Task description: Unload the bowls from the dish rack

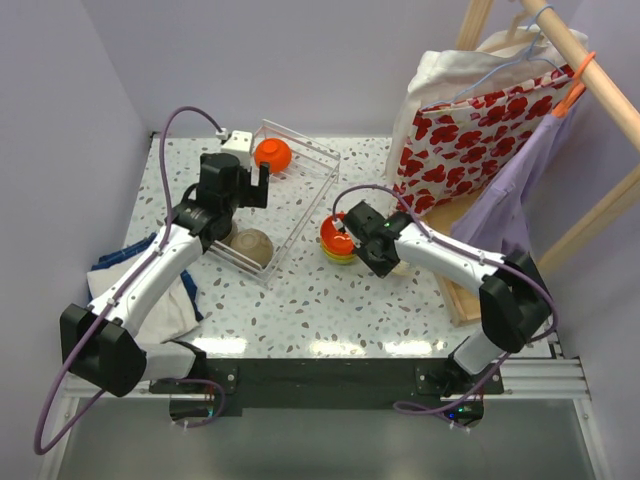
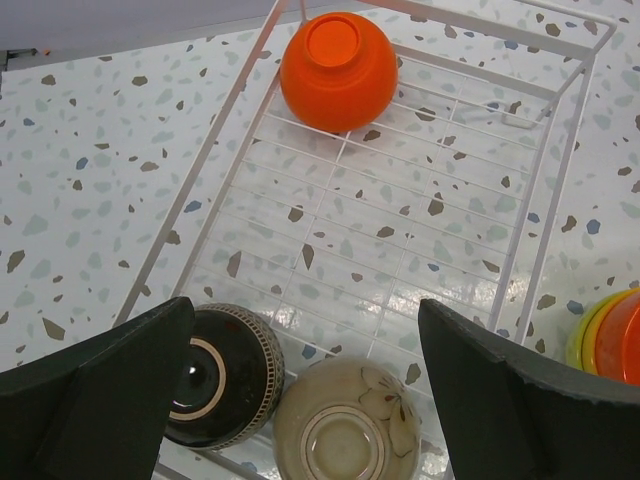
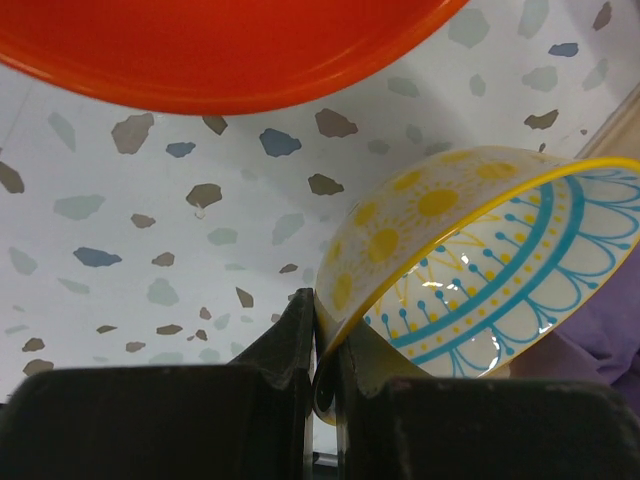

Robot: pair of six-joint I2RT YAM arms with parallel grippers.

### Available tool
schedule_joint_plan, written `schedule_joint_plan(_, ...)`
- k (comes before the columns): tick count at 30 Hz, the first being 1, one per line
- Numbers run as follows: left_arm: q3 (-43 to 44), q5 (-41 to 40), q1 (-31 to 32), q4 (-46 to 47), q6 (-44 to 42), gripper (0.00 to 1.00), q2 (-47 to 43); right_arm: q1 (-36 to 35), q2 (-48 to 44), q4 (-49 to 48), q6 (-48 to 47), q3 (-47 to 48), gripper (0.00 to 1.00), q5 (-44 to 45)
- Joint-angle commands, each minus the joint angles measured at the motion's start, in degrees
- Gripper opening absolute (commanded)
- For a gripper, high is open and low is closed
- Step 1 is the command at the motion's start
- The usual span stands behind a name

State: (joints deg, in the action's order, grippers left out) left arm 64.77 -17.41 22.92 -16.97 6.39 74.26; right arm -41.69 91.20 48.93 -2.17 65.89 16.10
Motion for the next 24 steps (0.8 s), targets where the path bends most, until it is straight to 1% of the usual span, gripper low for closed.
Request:
schedule_joint_plan(1,-0.3,-1.8,0.5,1.9,-1.0,1.00,-1.0,0.4,3.0,-0.2,-0.9,2.1,0.00,3.2)
schedule_joint_plan(6,-0.6,-2.1,0.8,2.0,-1.2,1.00,-1.0,0.5,6.8,-1.2,-1.4,1.4,0.00,4.7)
schedule_joint_plan(12,-0.7,-2.4,0.9,2.1,-1.4,1.00,-1.0,1.0,8.6,-2.6,-0.7,0.6,0.00,6.0)
schedule_joint_plan(13,-0.7,-2.3,0.9,2.1,-1.4,1.00,-1.0,1.0,8.5,-2.7,-0.7,0.5,0.02,5.9)
schedule_joint_plan(14,-0.9,-2.3,0.9,2.3,-1.3,1.00,-1.0,1.2,8.6,-2.9,-0.7,0.2,0.05,5.7)
schedule_joint_plan(18,-0.8,-2.2,0.9,2.3,-1.4,1.00,-0.9,1.3,7.9,-3.5,-0.5,-0.2,0.33,4.9)
schedule_joint_plan(19,-0.8,-2.1,0.9,2.3,-1.4,1.00,-0.8,1.3,7.5,-3.7,-0.5,-0.3,0.36,4.6)
schedule_joint_plan(21,-0.9,-1.9,0.9,2.5,-1.3,1.00,-0.8,1.3,7.1,-3.7,-0.5,-0.5,0.46,4.0)
schedule_joint_plan(24,-1.0,-1.8,0.9,2.5,-1.4,1.00,-0.8,1.3,6.4,-3.0,-0.2,-0.4,0.52,3.1)
